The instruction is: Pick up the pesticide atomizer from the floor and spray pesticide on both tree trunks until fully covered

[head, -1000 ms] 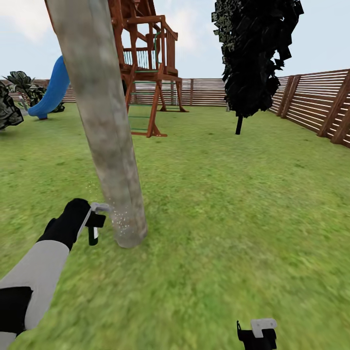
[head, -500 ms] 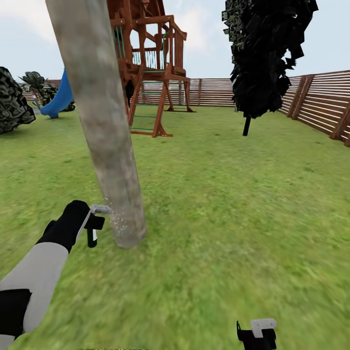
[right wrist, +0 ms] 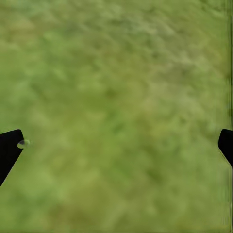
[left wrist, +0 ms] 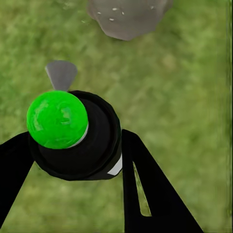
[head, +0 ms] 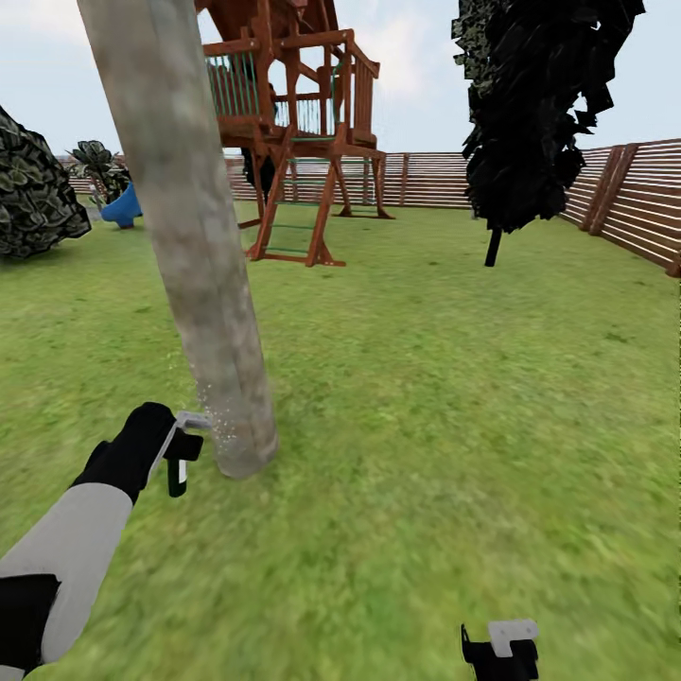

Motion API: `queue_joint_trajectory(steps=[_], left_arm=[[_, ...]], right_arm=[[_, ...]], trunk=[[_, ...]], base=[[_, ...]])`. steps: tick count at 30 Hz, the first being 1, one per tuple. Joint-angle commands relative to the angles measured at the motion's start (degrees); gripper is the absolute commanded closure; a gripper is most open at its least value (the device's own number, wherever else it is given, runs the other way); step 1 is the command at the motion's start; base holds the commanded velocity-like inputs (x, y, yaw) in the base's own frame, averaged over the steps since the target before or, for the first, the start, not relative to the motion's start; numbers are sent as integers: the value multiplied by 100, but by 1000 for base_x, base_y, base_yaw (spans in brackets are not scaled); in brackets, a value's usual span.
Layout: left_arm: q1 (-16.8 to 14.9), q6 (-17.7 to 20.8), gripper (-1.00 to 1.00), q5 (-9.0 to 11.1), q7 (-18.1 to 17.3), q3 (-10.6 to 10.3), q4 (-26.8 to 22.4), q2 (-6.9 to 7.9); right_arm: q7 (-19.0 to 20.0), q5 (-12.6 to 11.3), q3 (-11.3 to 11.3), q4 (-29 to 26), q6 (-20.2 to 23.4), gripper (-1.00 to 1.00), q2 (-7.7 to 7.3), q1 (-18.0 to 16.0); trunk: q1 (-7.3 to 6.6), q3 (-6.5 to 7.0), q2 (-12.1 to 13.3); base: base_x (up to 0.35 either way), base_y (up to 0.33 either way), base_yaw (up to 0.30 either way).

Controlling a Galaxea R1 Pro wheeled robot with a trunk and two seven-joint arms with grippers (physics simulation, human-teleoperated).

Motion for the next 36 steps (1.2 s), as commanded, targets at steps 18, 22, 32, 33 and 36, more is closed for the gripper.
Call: queue_joint_trajectory(steps=[18, 22, 32, 33, 36], left_arm=[[-1, -19, 100, 4, 53, 37, -3, 7], [-3, -22, 100, 5, 61, 46, -7, 3], [2, -19, 100, 2, 62, 53, 11, 11], [37, -32, 100, 0, 57, 55, 61, 32], [246, -67, 100, -2, 51, 59, 147, 123]], right_arm=[[1, 0, 0, -1, 0, -100, 9, 0], [2, 0, 2, 0, 0, -100, 9, 0], [9, 0, 7, 0, 0, -100, 9, 0], [9, 0, 8, 0, 0, -100, 9, 0], [9, 0, 6, 0, 0, -100, 10, 0]], trunk=[[0, 0, 0], [0, 0, 0], [0, 0, 0], [0, 0, 0], [0, 0, 0]], base=[[20, -274, 0], [150, -262, 58], [76, -266, 259], [1, -272, 131], [0, -272, 34]])
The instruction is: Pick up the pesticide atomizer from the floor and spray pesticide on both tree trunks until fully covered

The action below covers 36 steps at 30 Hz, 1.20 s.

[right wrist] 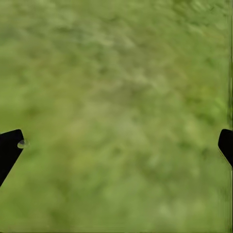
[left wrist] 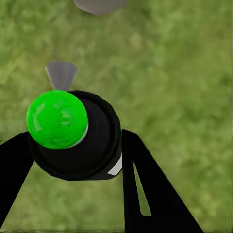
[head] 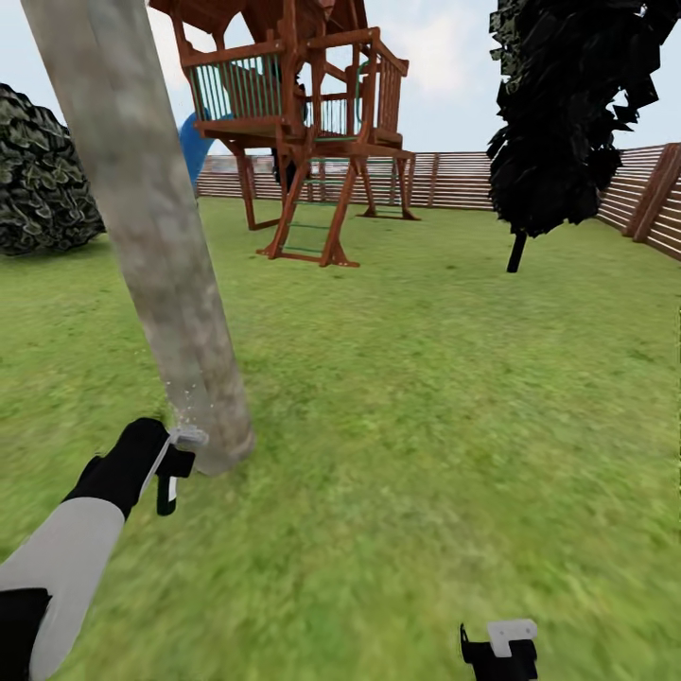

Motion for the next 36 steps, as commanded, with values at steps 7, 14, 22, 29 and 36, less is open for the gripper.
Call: queue_joint_trajectory(steps=[7, 14, 22, 29, 36], left_arm=[[102, 5, 100, 49, 21, 0, -57, -68], [103, 11, 100, 31, 27, 15, -76, -7], [110, 2, 100, 23, 36, 11, -49, -57], [110, 3, 100, 12, 36, 14, -30, 6], [463, -153, 100, 43, 36, -10, -7, 80]], right_arm=[[0, 0, 2, 0, 0, -100, 2, 0], [0, 0, 2, 0, 0, -100, 2, 0], [0, 0, -4, 0, 0, -100, -6, 0], [0, 0, -3, 0, 0, -100, -1, 0], [0, 0, -5, -9, 0, -100, -1, 0]], trunk=[[0, 0, 0], [0, 0, 0], [0, 0, 0], [0, 0, 0], [0, 0, 0]], base=[[77, -272, 45], [199, -222, 265], [249, -177, 104], [258, -170, 0], [101, -63, 122]])
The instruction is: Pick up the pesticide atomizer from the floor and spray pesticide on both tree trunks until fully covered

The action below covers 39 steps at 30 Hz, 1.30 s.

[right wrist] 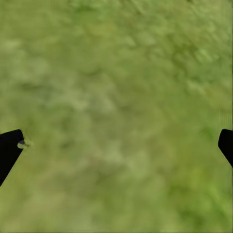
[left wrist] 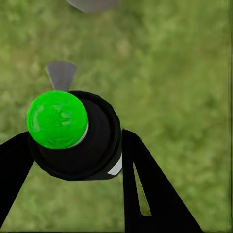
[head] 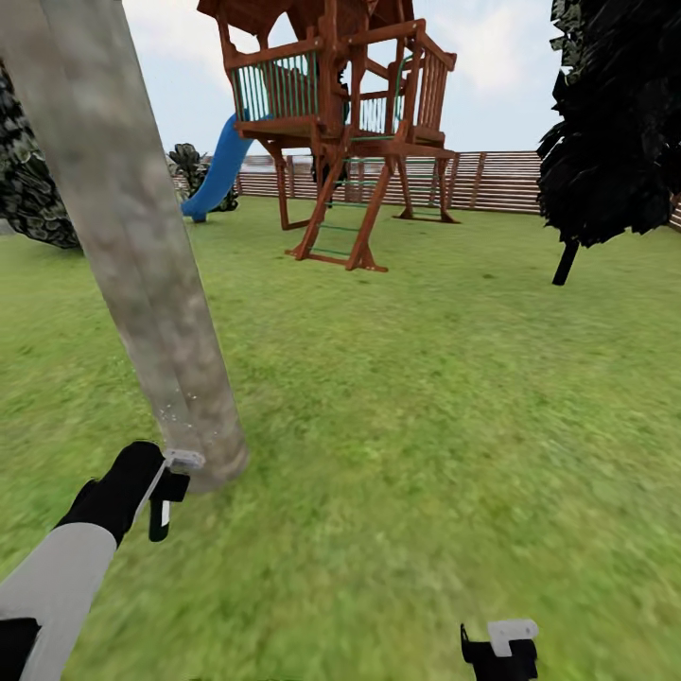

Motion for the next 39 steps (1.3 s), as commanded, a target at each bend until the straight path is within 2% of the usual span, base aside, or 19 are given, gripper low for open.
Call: queue_joint_trajectory(steps=[1, 5, 7, 10, 14, 15, 16, 18, 21, 24, 25, 31, 34, 39], left_arm=[[16, -10, 100, -37, 0, 2, -22, -62], [43, -56, 100, -34, 0, 8, 1, -221], [44, -353, 100, -40, 25, 13, 8, -239], [44, -511, 100, -40, 108, 33, 141, -224], [44, -525, 100, -49, 462, 34, 266, -187], [47, -534, 100, -50, 498, 41, 417, -146], [129, -541, 100, -61, 508, 81, 515, -28], [199, -546, 100, -68, 510, 88, 540, 55], [210, -551, 100, -45, 510, 72, 545, -29], [211, -553, 100, -31, 510, 68, 483, -253], [211, -552, 100, -32, 510, 72, 475, -266], [211, -552, 100, -64, 510, 99, 483, -182], [211, -554, 100, -65, 510, 104, 482, -62], [211, -561, 100, -52, 510, 77, 477, -146]], right_arm=[[0, 0, 0, 0, 0, -100, 0, 0], [0, 0, 2, 0, 0, -100, 0, 0], [0, 0, 2, 0, 0, -100, 0, 0], [8, 4, 2, 3, 0, -100, 0, 0], [7, 4, 0, 0, 0, -100, -8, 0], [8, 4, 0, 0, 0, -100, -9, 0], [4, 1, 0, 0, 0, -100, -9, 0], [1, 1, 0, -1, 0, -100, -9, 0], [0, 1, 0, -1, 0, -100, -9, 0], [0, 0, 0, -2, 0, -100, -9, 0], [0, 0, 0, -1, 0, -100, -9, 0], [0, 0, 0, 0, 0, -100, -9, 0], [0, 0, 0, 0, 0, -100, -9, 0], [0, 0, 0, 0, 0, -100, -9, 0]], trunk=[[0, 0, 0], [0, 0, 0], [0, 0, 0], [0, 0, 0], [0, 0, 0], [0, 0, 0], [0, 0, 0], [0, 0, 0], [0, 0, 0], [0, 0, 0], [0, 0, 0], [0, 0, 0], [0, 0, 0], [0, 0, 0]], base=[[2, -1, 272], [108, -23, 269], [270, -83, 96], [297, -93, 10], [309, -78, 1], [310, -75, 0], [311, -75, 0], [232, -26, 14], [40, -3, 201], [5, 0, 267], [1, 0, 274], [0, 0, 276], [2, 0, 276], [158, -155, 113]])
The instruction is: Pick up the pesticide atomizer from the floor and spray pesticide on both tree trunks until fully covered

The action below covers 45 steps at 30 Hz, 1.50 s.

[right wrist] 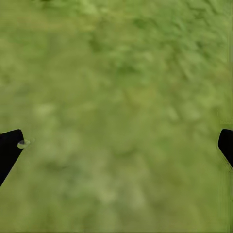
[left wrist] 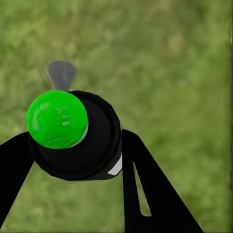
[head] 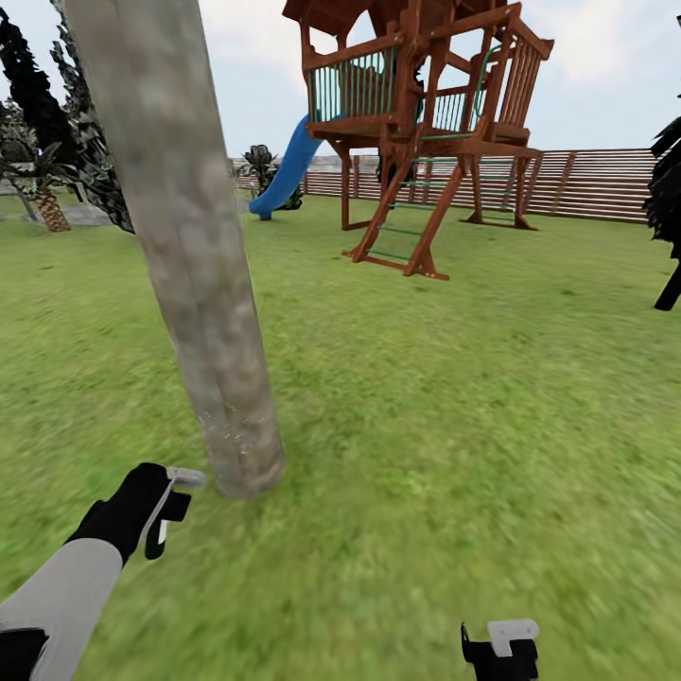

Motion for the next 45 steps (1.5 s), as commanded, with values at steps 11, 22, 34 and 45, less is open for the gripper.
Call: queue_joint_trajectory(steps=[11, 22, 34, 45], left_arm=[[0, -9, 100, 12, 0, 1, -25, -103], [-102, 25, 100, 14, -10, 9, -284, -106], [-316, 35, 100, 15, -19, 2, -291, -165], [60, -363, 100, 27, -9, 24, -222, 103]], right_arm=[[0, 0, 0, 0, 0, -100, 0, 0], [0, 0, 0, -1, 0, -100, 0, 0], [0, 0, 0, 0, 0, -100, 0, 0], [8, 8, 1, 0, 0, -100, 0, 0]], trunk=[[0, 0, 0], [0, 0, 0], [0, 0, 0], [0, 0, 0]], base=[[131, -230, 1], [-86, -123, 38], [0, 0, 269], [0, 0, 119]])
